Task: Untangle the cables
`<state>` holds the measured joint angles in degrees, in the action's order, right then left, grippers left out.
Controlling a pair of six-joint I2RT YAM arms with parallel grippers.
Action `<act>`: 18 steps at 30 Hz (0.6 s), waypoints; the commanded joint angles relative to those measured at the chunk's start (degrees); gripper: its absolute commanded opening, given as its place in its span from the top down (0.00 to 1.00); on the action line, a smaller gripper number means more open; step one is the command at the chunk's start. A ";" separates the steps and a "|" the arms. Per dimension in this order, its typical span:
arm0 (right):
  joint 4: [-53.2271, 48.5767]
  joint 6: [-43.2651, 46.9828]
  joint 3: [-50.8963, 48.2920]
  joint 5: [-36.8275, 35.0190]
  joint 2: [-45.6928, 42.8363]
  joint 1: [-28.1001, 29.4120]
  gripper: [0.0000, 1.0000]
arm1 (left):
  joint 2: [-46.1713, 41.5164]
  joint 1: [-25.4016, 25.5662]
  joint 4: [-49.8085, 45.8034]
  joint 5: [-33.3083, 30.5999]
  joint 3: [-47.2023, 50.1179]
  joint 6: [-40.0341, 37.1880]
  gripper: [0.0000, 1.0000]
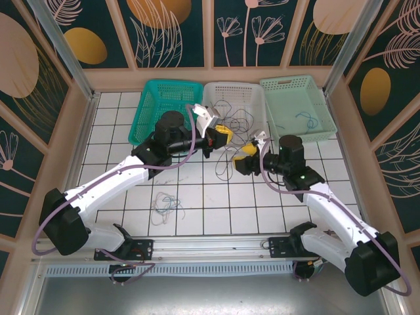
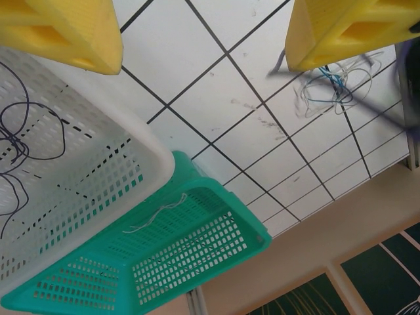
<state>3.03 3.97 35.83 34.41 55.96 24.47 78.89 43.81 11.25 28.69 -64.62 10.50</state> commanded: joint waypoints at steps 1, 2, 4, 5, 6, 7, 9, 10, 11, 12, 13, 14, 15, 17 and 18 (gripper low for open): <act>5.42 -0.10 0.77 1.88 1.14 0.27 0.33 | -1.45 -0.28 4.01 2.63 0.19 1.72 1.00; 5.67 -0.06 0.98 1.80 1.57 0.27 0.33 | -1.55 -0.25 4.33 2.78 0.34 1.99 1.00; 6.52 -0.12 1.26 1.86 2.20 0.27 0.33 | -1.72 -0.30 5.25 3.43 0.68 2.52 1.00; 7.17 -0.28 1.19 2.01 2.26 0.29 0.33 | -1.81 -0.32 5.61 3.75 0.80 2.74 1.00; 7.98 -0.57 1.17 2.32 2.27 0.32 0.33 | -1.82 -0.28 6.05 3.96 0.92 3.09 1.00; 8.95 -0.97 1.17 2.77 2.26 0.31 0.33 | -1.92 -0.26 6.57 4.27 1.14 3.44 1.00; 10.65 -1.86 1.17 3.72 2.31 0.32 0.34 | -1.92 -0.22 7.73 4.93 1.42 4.05 1.00; 11.46 -2.39 1.17 4.43 2.23 0.35 0.34 | -1.82 -0.24 8.17 5.02 1.59 4.35 1.00; 11.96 -2.75 1.25 4.91 2.23 0.40 0.34 | -1.67 -0.30 8.40 5.01 1.65 4.63 1.00; 12.26 -3.19 1.26 5.50 1.97 0.48 0.34 | -1.64 -0.27 8.65 4.96 1.67 4.74 1.00; 12.27 -3.34 1.25 5.74 1.72 0.60 0.34 | -1.60 -0.22 8.63 4.86 1.69 4.88 1.00; 12.05 -3.42 1.10 5.88 1.32 0.67 0.34 | -1.47 -0.26 8.62 4.70 1.78 4.87 1.00; 11.59 -3.44 0.93 5.93 0.81 0.75 0.35 | -1.61 -0.22 8.65 4.36 1.86 4.75 1.00; 9.87 -3.06 0.48 6.11 -0.19 0.84 0.35 | -1.66 -0.23 8.60 3.64 2.04 4.55 1.00; 8.84 -2.82 0.37 6.04 -0.87 0.84 0.35 | -1.64 -0.23 8.61 3.67 2.13 4.52 1.00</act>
<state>11.49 1.26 35.90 38.13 57.32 24.88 78.26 43.81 16.99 32.34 -63.09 14.28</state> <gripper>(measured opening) 0.648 0.040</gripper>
